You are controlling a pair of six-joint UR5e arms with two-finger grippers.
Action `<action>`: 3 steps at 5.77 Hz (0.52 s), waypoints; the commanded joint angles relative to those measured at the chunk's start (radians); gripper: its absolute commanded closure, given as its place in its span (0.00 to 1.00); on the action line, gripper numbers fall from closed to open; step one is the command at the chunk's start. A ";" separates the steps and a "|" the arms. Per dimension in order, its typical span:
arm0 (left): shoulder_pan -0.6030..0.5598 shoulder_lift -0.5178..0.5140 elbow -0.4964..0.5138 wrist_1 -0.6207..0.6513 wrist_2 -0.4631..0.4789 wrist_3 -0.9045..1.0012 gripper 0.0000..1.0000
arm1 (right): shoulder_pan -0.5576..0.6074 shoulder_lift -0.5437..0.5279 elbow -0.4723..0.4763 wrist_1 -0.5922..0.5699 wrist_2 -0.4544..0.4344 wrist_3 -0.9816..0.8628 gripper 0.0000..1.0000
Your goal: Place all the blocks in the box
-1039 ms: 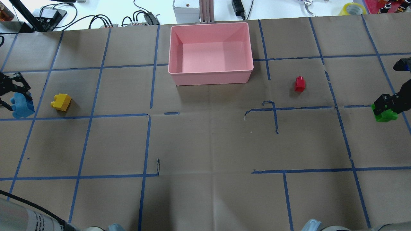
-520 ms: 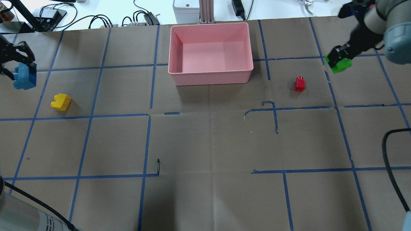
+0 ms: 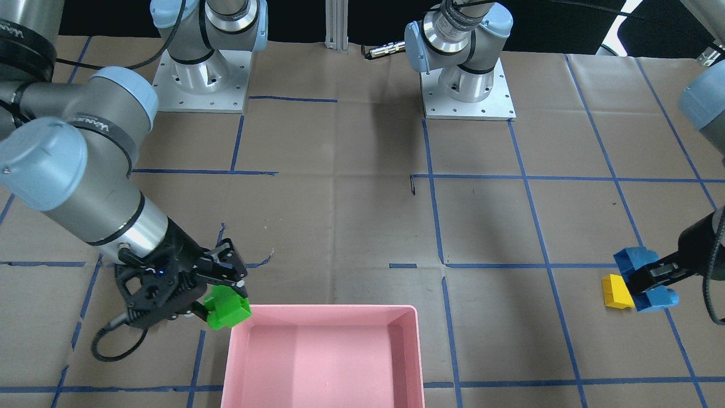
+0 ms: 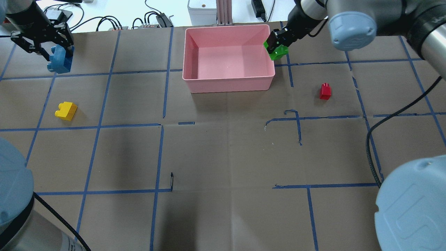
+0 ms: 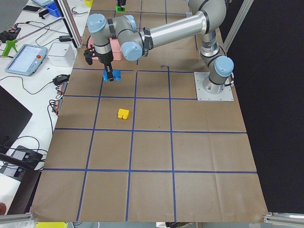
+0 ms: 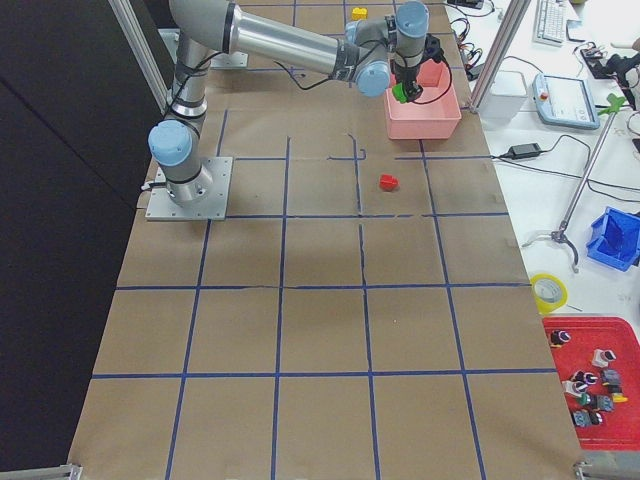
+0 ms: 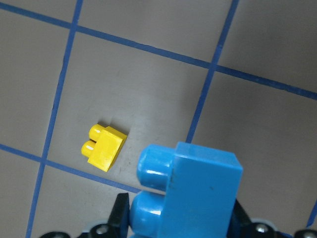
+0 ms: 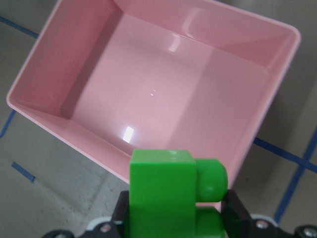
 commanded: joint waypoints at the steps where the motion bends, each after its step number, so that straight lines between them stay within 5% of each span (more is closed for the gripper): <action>1: -0.101 -0.065 0.095 -0.048 0.004 -0.020 0.86 | 0.081 0.118 -0.086 -0.079 0.077 0.090 0.97; 2: -0.149 -0.094 0.105 -0.048 0.005 -0.020 0.86 | 0.086 0.124 -0.095 -0.079 0.078 0.095 0.74; 3: -0.177 -0.100 0.105 -0.048 -0.002 -0.021 0.87 | 0.086 0.129 -0.114 -0.080 0.080 0.095 0.01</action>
